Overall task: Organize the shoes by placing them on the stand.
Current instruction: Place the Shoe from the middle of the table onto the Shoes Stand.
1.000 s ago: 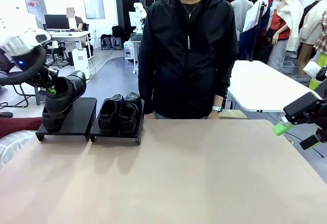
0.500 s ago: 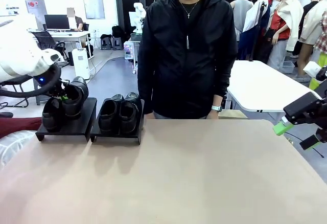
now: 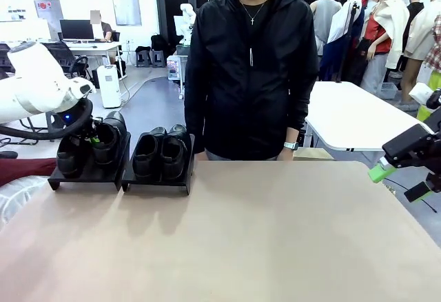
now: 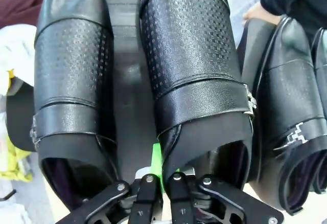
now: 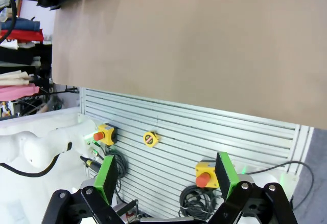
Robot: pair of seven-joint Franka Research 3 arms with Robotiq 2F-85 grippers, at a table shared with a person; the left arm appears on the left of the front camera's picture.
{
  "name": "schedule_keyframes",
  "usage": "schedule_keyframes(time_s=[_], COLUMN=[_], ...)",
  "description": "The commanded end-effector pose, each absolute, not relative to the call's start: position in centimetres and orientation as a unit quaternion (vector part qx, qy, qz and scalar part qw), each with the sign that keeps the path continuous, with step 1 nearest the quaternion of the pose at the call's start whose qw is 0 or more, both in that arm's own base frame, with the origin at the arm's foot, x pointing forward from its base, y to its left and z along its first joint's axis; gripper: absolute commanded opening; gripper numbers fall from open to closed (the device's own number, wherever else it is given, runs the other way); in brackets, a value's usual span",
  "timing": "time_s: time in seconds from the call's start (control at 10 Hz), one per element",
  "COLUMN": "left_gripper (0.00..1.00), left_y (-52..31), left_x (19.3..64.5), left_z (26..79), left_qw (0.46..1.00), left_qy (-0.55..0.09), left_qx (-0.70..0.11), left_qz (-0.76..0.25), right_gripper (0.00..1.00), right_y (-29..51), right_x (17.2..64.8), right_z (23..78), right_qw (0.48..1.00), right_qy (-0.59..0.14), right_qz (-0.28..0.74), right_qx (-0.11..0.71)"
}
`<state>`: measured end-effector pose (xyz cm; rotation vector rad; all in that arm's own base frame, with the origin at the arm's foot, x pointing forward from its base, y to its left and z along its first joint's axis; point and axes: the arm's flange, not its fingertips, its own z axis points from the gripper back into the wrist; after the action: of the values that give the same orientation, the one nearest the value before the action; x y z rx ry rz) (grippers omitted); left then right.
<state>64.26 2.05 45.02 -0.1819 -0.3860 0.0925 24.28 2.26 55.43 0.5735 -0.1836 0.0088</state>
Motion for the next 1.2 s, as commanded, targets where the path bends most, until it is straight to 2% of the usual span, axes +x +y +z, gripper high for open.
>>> schedule_keyframes(time_s=[0.0,0.1,0.2,0.4,0.6,0.7,0.9,1.1], left_gripper=[0.32,0.92,1.0,1.0,1.0,1.0,1.0,1.0], left_y=[2.3,2.3,2.2,1.7,0.5,0.1,-0.1,0.2], left_x=[64.8,64.8,64.6,62.2,57.0,53.9,45.8,39.2], left_z=[46.0,46.1,46.4,48.8,52.6,54.4,56.9,56.9], left_qw=[0.979,0.98,0.98,0.979,0.981,0.983,0.989,0.985], left_qy=[-0.181,-0.178,-0.177,-0.192,-0.176,-0.153,-0.062,-0.004], left_qx=[-0.084,-0.076,-0.077,-0.07,-0.085,-0.102,-0.13,-0.162], left_qz=[0.043,0.043,0.038,0.025,0.003,0.0,-0.023,-0.065], right_gripper=[1.0,1.0,1.0,1.0,1.0,1.0,1.0,1.0], right_y=[2.2,2.2,2.2,2.2,2.2,2.2,2.2,2.2], right_x=[24.4,24.4,24.4,24.4,24.4,24.4,24.4,24.4], right_z=[55.8,55.8,55.8,55.8,55.8,55.8,55.8,55.8], right_qw=[0.951,0.951,0.951,0.951,0.951,0.951,0.951,0.951], right_qy=[-0.092,-0.092,-0.092,-0.092,-0.092,-0.092,-0.092,-0.092], right_qz=[0.016,0.016,0.016,0.016,0.016,0.016,0.016,0.016], right_qx=[0.296,0.296,0.296,0.296,0.296,0.296,0.296,0.296])
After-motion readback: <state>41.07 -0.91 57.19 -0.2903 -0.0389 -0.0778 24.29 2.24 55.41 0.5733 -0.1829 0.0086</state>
